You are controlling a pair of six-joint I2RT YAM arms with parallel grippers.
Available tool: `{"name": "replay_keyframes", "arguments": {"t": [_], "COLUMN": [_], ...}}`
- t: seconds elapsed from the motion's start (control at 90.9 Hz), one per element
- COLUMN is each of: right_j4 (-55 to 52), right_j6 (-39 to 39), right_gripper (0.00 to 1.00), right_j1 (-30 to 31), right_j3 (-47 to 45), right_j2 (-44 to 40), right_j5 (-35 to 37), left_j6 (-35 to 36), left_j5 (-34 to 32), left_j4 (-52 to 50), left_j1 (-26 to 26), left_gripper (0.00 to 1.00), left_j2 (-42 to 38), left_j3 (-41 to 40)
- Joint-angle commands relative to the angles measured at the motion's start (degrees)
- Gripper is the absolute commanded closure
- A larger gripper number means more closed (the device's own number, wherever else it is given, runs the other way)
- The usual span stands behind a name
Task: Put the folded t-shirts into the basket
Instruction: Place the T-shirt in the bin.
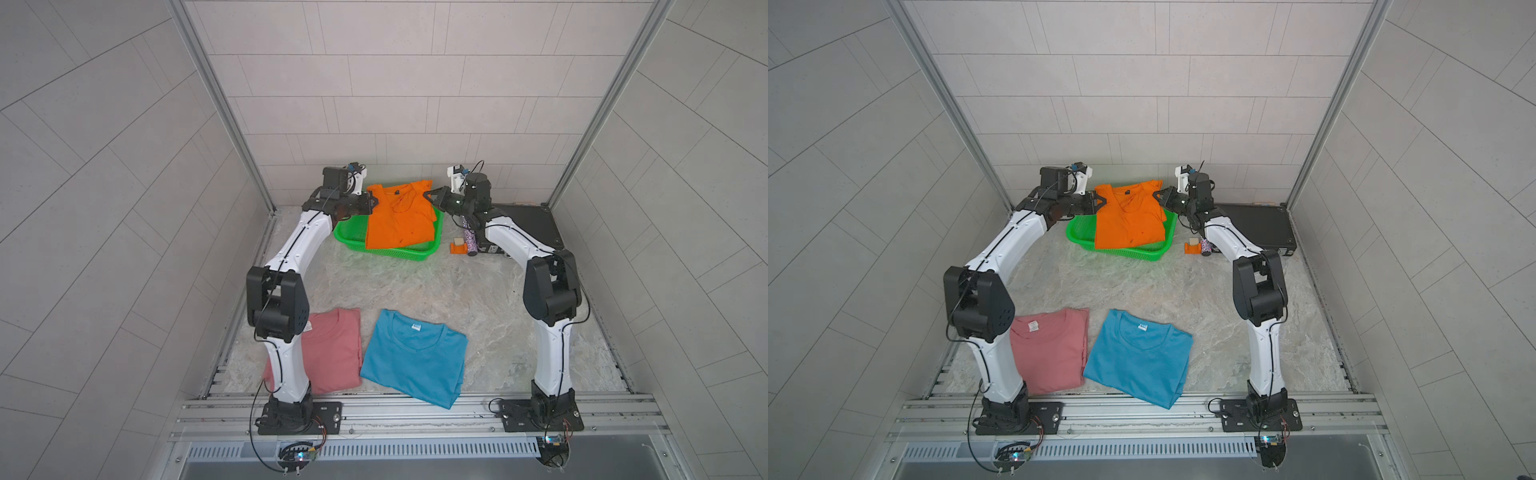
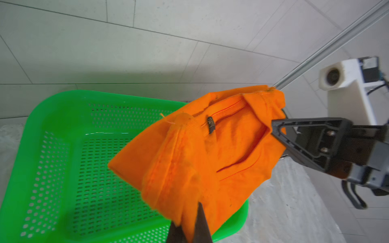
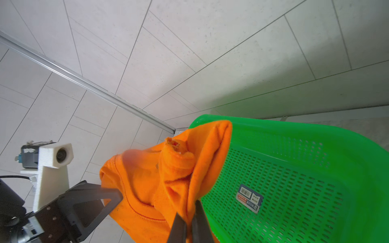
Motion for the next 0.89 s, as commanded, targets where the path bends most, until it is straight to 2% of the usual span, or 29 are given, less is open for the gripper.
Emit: {"name": "replay_keyframes", "arguments": {"t": [0.0,0.363,0.682,0.715,0.759,0.814,0.825,0.847,0.88], "right_j4": [4.75,5.56,4.25,4.14,3.97,3.91,4.04,4.2,4.43], "right_j6": [3.52,4.46,4.13,4.33,4.75,5.06,5.08,5.1,4.93], "right_gripper": [1.0,1.0,1.0,0.97,0.79,0.68,0.63,0.55,0.47], "right_j1": [0.02,0.45,0.85,0.96,1.05,1.14,1.15,1.19,1.23], "right_j3": [2.31,3.46,2.43,2.1,1.4,0.22,-0.09,-0.59,-1.14], "right_j2": [3.91,9.64,11.55,11.62,11.52,10.99,10.77,10.45,9.99], "right_j5": [1.17,4.5,7.82,8.69,10.13,12.12,12.5,13.13,13.74], "left_j6": [4.88,7.33,9.33,9.34,9.36,9.94,9.93,9.89,9.5], "left_j5": [-3.09,-6.05,-8.8,-9.77,-10.72,-10.52,-10.59,-10.91,-11.54], "left_j4": [-3.13,-4.21,0.55,0.62,0.55,0.17,0.09,0.02,0.07], "left_j1": [0.92,1.45,1.95,2.02,2.01,2.03,2.03,2.03,2.14], "left_gripper": [1.0,1.0,1.0,0.91,0.68,0.37,0.3,0.25,0.23], "left_j2": [4.36,17.81,23.49,24.03,24.8,25.64,25.73,25.69,25.42], "left_j3": [4.95,17.79,20.43,20.84,21.46,22.13,22.16,22.08,21.75]}}
